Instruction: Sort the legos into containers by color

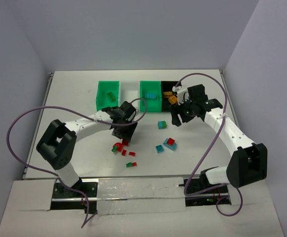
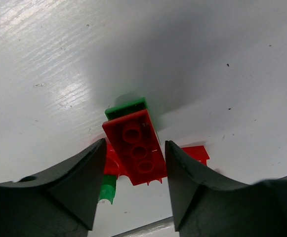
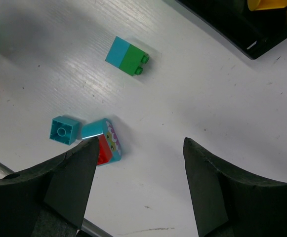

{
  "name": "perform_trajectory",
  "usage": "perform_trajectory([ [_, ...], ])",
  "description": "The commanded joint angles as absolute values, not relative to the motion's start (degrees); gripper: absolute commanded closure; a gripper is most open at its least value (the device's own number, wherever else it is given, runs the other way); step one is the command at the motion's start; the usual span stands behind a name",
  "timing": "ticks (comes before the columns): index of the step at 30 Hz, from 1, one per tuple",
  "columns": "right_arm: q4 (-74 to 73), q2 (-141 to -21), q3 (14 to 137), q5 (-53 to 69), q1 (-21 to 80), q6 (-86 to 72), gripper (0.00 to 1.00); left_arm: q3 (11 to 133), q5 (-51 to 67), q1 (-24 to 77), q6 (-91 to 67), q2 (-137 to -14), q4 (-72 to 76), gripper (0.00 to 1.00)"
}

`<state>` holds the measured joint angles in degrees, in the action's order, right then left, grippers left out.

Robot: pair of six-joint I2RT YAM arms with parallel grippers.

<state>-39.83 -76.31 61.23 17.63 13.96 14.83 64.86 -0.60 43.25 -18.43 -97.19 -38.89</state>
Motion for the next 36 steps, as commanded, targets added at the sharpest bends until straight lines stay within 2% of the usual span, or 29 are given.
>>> perform_trajectory([
  [1, -38.06, -75.29, 63.28, 18.05, 13.54, 14.85, 0.24, 67.12, -0.53, 43.86, -18.40, -98.64, -39.29, 0.44],
  [3, -38.06, -75.23, 63.28, 18.16, 13.54, 14.85, 0.24, 66.97, -0.47, 43.83, -18.22, -98.67, -39.23, 0.47],
  [8, -37.71, -75.50, 63.33, 19.12, 13.54, 14.66, 0.24, 66.62, -0.48, 43.77, -17.34, -97.04, -38.66, 0.60],
  [12, -37.16, -75.43, 64.01, 21.98, 13.62, 14.43, 0.24, 66.55, 0.17, 43.63, -15.12, -92.36, -37.11, 0.82],
  [15, -37.02, -75.41, 64.83, 27.50, 13.62, 14.60, 0.23, 66.36, 7.51, 42.04, -12.07, -87.05, -34.68, 0.98],
  [17, -36.49, -75.41, 65.75, 34.30, 13.91, 14.25, 0.22, 65.73, 16.74, 39.88, -8.25, -81.06, -32.23, 1.00],
  [19, -35.51, -75.60, 66.92, 43.83, 14.37, 13.10, 0.21, 64.16, 32.55, 34.87, -4.40, -73.99, -29.16, 1.00],
  [24, -27.88, -75.45, 67.56, 60.26, 16.77, 8.17, 0.13, 62.23, 54.97, 28.05, -3.83, -71.70, -26.10, 1.00],
  [30, -22.72, -77.14, 69.96, 65.85, 25.81, 3.46, 0.05, 58.71, 64.98, 26.72, -6.43, -68.39, -17.25, 1.00],
  [36, -23.11, -80.47, 72.74, 66.65, 31.15, 3.31, 0.02, 58.88, 66.77, 26.63, -7.11, -68.38, -15.92, 1.00],
])
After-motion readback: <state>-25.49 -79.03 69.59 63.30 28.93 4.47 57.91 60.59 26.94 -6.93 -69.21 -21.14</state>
